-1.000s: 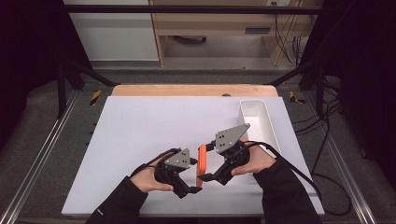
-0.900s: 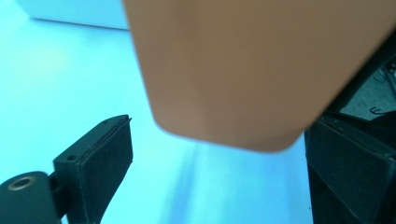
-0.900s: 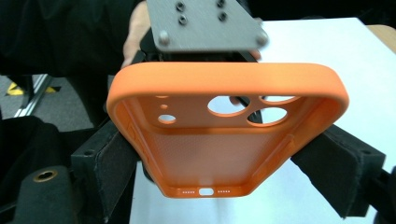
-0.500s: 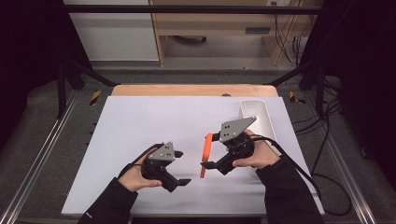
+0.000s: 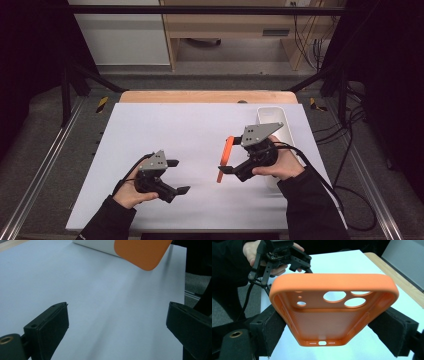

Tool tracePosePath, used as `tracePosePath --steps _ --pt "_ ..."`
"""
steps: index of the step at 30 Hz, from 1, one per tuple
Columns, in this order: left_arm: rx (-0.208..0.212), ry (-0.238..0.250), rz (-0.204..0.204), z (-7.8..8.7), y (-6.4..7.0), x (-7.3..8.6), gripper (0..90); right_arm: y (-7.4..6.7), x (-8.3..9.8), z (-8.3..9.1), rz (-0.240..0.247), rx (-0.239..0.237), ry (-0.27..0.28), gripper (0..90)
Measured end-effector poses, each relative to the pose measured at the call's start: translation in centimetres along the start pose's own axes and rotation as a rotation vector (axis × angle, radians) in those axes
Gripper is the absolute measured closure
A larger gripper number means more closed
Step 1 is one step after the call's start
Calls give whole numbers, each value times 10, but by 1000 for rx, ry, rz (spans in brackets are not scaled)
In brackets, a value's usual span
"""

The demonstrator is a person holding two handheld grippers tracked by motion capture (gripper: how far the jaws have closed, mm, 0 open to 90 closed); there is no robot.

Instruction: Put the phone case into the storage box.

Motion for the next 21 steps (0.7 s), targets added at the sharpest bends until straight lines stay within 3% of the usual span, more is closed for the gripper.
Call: tracePosePath --steps 10,21 --pt "-105 63 98 23 -21 12 17 6 -1 8 -28 75 25 159" --pt "-224 94 153 41 -37 26 5 10 -2 12 -71 174 43 159"
Point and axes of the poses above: each handheld gripper's, and its own axes: z roughly backward along the jaws, x roughly out of its underside, y roughly to its right, the point moved 5 cm from there along -z, roughly forward along the jaws, and after that the axes turned 6 degrees about -x, right-handed, at the moved point
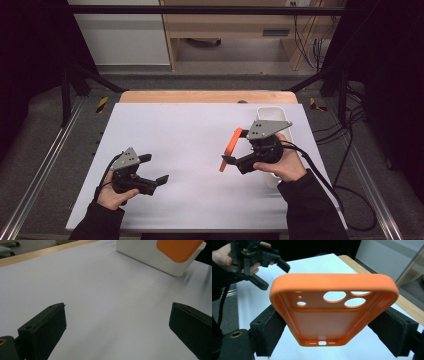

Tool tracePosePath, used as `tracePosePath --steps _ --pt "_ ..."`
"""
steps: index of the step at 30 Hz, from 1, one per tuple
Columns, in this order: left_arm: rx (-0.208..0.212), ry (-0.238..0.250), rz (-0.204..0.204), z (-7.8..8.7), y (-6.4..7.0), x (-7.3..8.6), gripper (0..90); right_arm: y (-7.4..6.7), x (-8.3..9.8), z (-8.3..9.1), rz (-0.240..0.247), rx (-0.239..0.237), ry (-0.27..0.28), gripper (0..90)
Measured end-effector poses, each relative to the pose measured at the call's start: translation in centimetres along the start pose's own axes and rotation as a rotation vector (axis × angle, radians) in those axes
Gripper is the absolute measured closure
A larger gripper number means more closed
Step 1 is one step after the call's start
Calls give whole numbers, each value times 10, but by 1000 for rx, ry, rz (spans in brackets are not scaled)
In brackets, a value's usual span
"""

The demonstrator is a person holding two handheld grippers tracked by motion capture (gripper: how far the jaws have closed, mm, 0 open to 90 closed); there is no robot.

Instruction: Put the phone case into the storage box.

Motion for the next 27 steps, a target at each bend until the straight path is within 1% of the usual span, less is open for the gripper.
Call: tracePosePath --steps 3,7,9,12,16,18,19,22,24,27 --pt "-25 7 13 4 -5 3 5 1 0 0 -12 23 4 159" --pt "-61 28 41 8 -13 6 5 4 -1 2 -34 45 16 159" --pt "-82 32 44 10 -17 9 5 5 -2 3 -46 59 21 159" --pt "-99 38 62 14 -24 12 7 8 -2 5 -58 83 22 159" --pt "-113 29 63 17 -29 15 9 12 -1 7 -71 101 25 159" --pt "-115 30 71 17 -31 16 9 14 -1 8 -80 112 27 159" --pt "-118 28 74 17 -31 17 9 15 -1 9 -85 123 27 159" --pt "-135 26 68 17 -33 18 8 20 -2 13 -109 150 36 159" --pt "-136 29 68 18 -34 19 8 23 -3 16 -110 165 44 159" --pt "-137 31 72 19 -36 19 8 27 -5 22 -124 186 57 159"
Point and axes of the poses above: each handheld gripper's, and its own axes: z roughly backward along the jaws, x roughly out of its underside, y roughly to its right, the point moved 5 cm from there along -z, roughly forward along the jaws, and after that the axes turned 6 degrees about -x, right-handed, at the moved point
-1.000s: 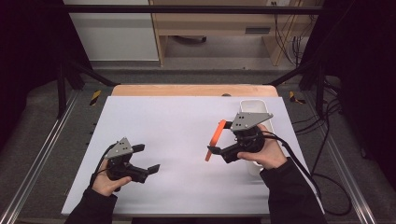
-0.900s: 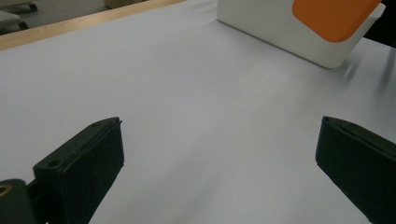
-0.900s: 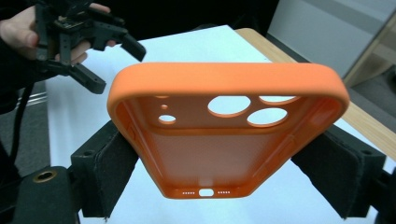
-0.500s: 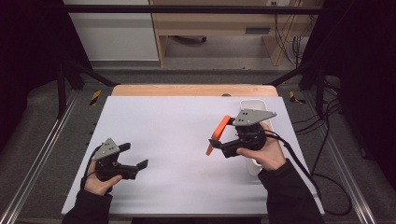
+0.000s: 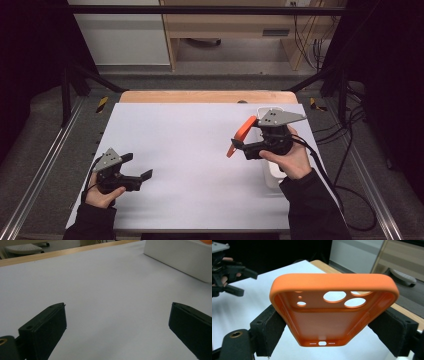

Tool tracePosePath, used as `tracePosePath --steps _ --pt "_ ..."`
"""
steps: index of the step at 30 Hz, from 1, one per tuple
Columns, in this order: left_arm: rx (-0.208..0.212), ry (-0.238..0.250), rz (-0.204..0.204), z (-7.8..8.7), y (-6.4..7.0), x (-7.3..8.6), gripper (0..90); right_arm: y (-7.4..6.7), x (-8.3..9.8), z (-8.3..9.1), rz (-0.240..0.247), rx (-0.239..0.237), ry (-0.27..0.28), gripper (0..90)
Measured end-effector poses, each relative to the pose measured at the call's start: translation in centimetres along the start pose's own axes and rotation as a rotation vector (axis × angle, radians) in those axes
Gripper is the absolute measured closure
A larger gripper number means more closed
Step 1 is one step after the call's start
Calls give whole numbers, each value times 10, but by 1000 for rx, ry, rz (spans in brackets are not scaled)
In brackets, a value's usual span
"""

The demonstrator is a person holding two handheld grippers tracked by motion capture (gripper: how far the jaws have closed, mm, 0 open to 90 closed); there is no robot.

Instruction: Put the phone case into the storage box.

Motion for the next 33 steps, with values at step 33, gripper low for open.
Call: tracePosePath --steps 33 --pt "-34 -6 -5 -2 -9 8 5 49 -14 37 -108 184 34 158"
Point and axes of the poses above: each handheld gripper's, and its own axes: z roughly backward along the jaws, x roughly out of its underside, y roughly to its right, the point moved 5 cm from there along -z, roughly forward along the jaws, and after that the axes turned 6 degrees about -x, right-handed, at the moved point
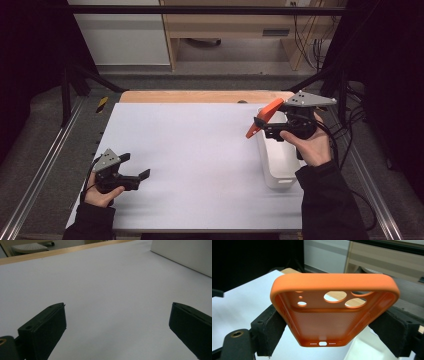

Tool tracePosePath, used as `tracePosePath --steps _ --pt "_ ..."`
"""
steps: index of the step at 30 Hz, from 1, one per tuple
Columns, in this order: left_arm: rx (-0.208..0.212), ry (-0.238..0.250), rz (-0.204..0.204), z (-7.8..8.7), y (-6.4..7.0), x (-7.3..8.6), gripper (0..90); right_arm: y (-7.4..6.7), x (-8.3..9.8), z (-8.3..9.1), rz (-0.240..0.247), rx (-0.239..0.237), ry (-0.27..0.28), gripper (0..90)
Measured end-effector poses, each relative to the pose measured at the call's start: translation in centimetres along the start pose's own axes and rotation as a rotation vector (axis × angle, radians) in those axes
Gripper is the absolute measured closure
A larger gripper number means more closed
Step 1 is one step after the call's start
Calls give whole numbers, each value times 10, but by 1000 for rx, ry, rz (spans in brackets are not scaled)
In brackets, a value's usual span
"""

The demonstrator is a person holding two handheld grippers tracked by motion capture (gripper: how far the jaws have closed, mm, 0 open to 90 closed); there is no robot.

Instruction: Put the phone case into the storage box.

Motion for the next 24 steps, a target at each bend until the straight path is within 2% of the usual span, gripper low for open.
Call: tracePosePath --steps 10,19,24 --pt "5 -9 -5 -2 1 2 4 22 -7 1 -45 93 -2 157" --pt "6 -8 -1 -3 1 2 4 40 -7 -6 -88 168 -16 157" --pt "6 -9 -1 -3 1 2 4 51 -6 -12 -101 227 -27 157"
Point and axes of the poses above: each handheld gripper's, and its own axes: z roughly backward along the jaws, x roughly out of its underside, y roughly to its right, the point moved 5 cm from there along -z, roughly forward along the jaws, and after that the axes turned 6 degrees about -x, right-handed, at the moved point
